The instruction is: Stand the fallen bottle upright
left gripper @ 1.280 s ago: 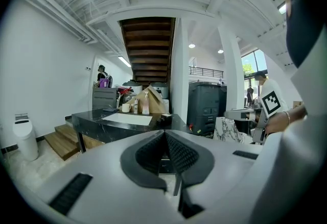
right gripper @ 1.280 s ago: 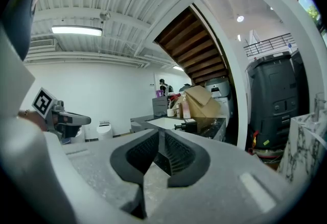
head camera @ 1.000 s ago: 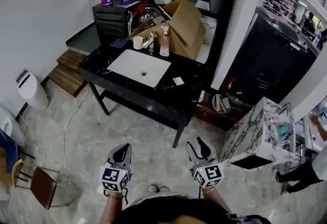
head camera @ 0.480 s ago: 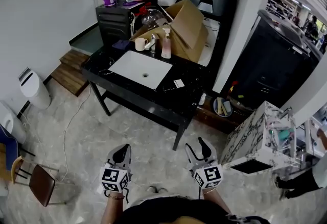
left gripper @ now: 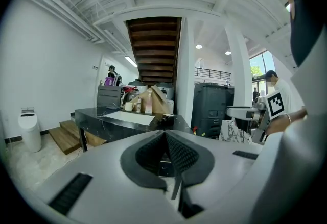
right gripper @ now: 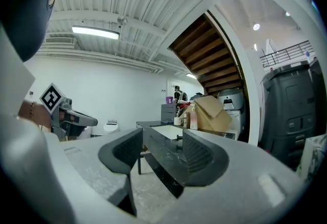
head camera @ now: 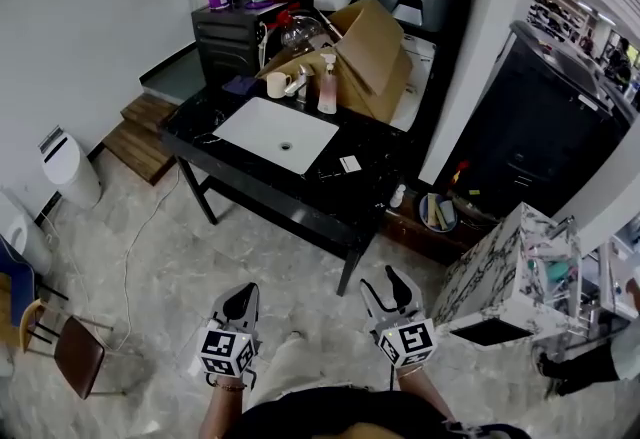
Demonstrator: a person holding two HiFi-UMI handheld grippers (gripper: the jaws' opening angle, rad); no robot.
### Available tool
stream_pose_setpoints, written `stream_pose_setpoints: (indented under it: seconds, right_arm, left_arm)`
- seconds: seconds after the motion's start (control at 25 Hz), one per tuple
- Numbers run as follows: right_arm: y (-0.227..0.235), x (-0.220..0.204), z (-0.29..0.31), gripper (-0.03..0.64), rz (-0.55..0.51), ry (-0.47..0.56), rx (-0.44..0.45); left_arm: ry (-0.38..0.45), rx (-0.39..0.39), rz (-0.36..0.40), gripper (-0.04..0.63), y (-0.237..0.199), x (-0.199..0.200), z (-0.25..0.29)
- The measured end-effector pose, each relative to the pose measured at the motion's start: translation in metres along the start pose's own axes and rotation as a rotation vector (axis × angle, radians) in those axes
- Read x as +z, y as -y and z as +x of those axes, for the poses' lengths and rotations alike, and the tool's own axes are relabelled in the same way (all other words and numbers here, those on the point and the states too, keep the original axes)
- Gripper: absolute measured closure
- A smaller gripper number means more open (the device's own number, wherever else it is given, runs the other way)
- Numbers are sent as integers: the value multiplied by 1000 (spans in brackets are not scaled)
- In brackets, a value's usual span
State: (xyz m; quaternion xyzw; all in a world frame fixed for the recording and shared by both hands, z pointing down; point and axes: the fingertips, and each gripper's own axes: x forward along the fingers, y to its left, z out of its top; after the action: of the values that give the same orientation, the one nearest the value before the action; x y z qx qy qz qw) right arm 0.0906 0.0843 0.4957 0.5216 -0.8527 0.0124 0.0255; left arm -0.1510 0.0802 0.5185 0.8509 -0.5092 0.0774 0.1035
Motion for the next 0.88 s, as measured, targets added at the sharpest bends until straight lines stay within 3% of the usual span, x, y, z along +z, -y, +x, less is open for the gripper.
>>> stream_pose_setpoints:
  seconds: [0.44, 0.88]
  right_arm:
    - [31, -4, 72, 390, -16, -22, 40]
    - [88, 1, 195, 390, -20, -56, 16]
  left_arm:
    - [-27, 14, -25, 595, -39, 5, 67]
    - [-11, -20, -10, 595, -110, 62, 194]
